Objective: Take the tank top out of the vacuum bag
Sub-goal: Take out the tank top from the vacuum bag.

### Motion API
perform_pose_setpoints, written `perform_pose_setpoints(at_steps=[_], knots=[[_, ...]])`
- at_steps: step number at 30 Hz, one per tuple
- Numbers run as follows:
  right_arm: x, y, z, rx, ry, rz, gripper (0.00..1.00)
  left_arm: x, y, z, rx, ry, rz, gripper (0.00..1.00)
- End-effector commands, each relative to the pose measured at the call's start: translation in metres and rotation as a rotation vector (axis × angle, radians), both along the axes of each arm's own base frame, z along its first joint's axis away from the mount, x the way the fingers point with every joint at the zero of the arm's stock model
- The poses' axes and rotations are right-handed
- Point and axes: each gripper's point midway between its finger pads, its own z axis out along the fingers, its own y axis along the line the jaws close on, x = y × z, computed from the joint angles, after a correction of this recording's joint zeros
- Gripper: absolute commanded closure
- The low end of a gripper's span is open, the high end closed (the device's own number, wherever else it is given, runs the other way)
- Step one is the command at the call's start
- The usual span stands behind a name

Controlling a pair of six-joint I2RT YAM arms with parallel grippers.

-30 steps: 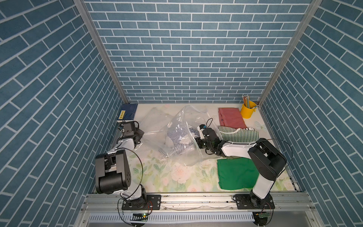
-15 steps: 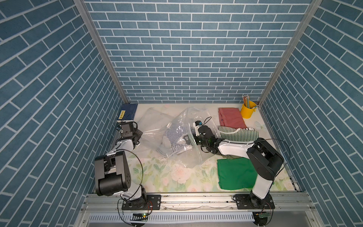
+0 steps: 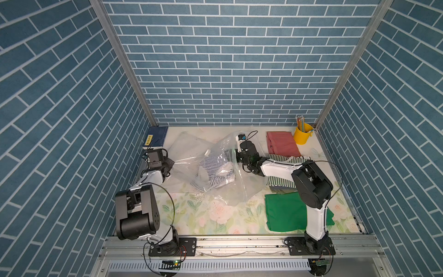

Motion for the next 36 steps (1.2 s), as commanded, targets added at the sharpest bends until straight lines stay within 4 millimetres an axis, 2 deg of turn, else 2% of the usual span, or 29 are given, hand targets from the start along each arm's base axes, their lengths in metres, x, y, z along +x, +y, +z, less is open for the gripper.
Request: perform_pose_setpoints(at_steps=[1, 5, 8, 10, 14, 15, 21, 26, 33, 36], knots=[[0.001, 0.002, -0.036, -0.083, 0.061, 0.05, 0.26, -0.004, 0.002, 0.003, 0.011, -0.005, -0.001, 1.0], [-0.01, 0.006, -0.068, -0.11, 0.146, 0.108, 0.26, -0.004, 0.003, 0.003, 0.008, -0.005, 0.005, 1.0], [-0.023, 0.008, -0.084, -0.116, 0.201, 0.159, 0.29, -0.003, 0.003, 0.003, -0.005, -0.009, 0.016, 1.0], [-0.032, 0.009, -0.087, -0.11, 0.226, 0.198, 0.45, -0.003, 0.003, 0.001, -0.011, -0.006, 0.023, 1.0], [-0.051, 0.007, -0.082, -0.097, 0.249, 0.263, 0.91, -0.004, 0.004, -0.002, -0.016, -0.002, 0.035, 1.0], [-0.054, 0.004, -0.08, -0.102, 0.246, 0.261, 1.0, -0.004, 0.004, -0.002, -0.013, 0.001, 0.038, 1.0], [-0.066, -0.027, -0.056, -0.11, 0.208, 0.189, 1.0, -0.008, 0.013, 0.002, 0.013, 0.003, 0.085, 1.0], [-0.081, -0.063, -0.056, -0.111, 0.236, 0.05, 1.0, -0.009, 0.018, 0.004, 0.022, 0.002, 0.113, 1.0], [-0.099, -0.112, -0.048, -0.014, 0.226, -0.171, 1.0, -0.012, 0.026, 0.002, 0.021, 0.008, 0.133, 1.0], [-0.1, -0.117, -0.034, 0.036, 0.184, -0.19, 1.0, -0.011, 0.026, 0.003, 0.018, -0.001, 0.132, 1.0]])
